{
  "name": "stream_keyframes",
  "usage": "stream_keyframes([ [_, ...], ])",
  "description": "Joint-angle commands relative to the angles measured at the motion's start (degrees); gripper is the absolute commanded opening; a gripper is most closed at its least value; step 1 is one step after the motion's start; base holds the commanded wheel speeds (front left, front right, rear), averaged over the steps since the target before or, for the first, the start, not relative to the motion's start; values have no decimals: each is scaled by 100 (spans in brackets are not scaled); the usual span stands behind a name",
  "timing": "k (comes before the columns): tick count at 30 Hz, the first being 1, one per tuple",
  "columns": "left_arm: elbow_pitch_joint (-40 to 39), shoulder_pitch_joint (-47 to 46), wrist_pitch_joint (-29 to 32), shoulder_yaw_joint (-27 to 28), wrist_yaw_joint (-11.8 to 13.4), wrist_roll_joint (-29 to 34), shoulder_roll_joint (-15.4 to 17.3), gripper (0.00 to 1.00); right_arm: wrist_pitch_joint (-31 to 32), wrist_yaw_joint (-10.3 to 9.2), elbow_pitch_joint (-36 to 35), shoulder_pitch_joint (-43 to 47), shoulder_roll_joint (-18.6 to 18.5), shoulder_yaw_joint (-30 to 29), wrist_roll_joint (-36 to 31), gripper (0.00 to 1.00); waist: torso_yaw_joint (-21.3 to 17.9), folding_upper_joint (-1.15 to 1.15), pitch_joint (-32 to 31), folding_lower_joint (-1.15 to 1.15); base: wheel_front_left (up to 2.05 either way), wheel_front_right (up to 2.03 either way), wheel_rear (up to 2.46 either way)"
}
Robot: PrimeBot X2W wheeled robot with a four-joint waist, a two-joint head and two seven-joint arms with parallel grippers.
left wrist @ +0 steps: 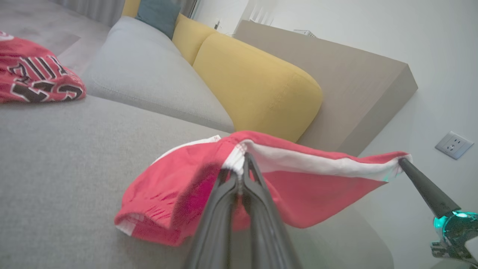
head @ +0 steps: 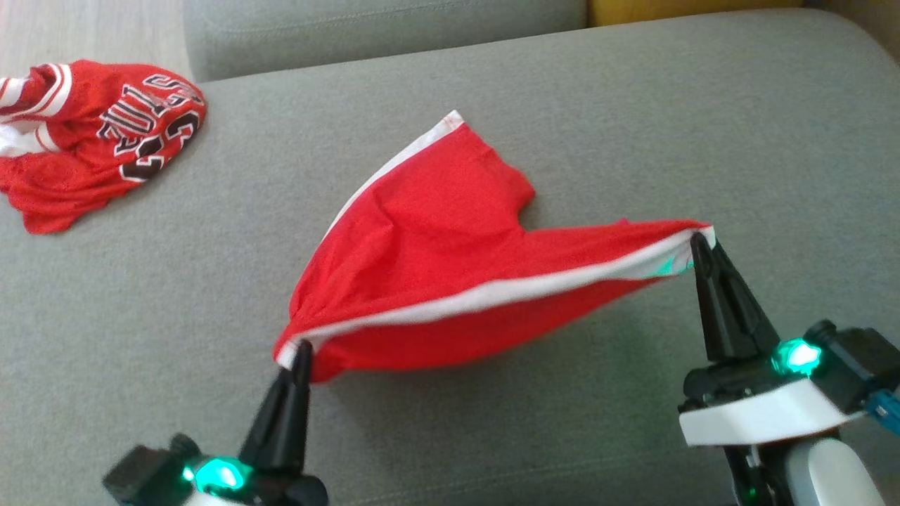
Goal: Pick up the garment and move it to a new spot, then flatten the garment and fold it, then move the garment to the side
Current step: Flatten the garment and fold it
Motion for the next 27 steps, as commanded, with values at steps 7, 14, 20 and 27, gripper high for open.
stream_keyframes([
  [7, 83, -154, 67, -73, -78, -226, -161, 0, 320, 43, -317, -101, -49, 20, -22, 0, 283, 0, 257, 0, 0, 0, 0],
  [14, 781, -793, 382, -122, -28, -713, -354, 0, 221, 43, 684, -962, -40, 78, -429, 0, 631, 0, 519, 0, 0, 0, 0],
  [20, 1497, -1519, 497, 6, 300, -1287, -498, 0, 199, 43, 1953, -2008, -24, 200, -468, 0, 949, 0, 773, 0, 0, 0, 0],
  [27, 2507, -2472, 599, -265, 384, -1689, -539, 0, 33, 43, 3787, -3491, -60, 427, -479, 0, 1345, 0, 1094, 0, 0, 0, 0],
])
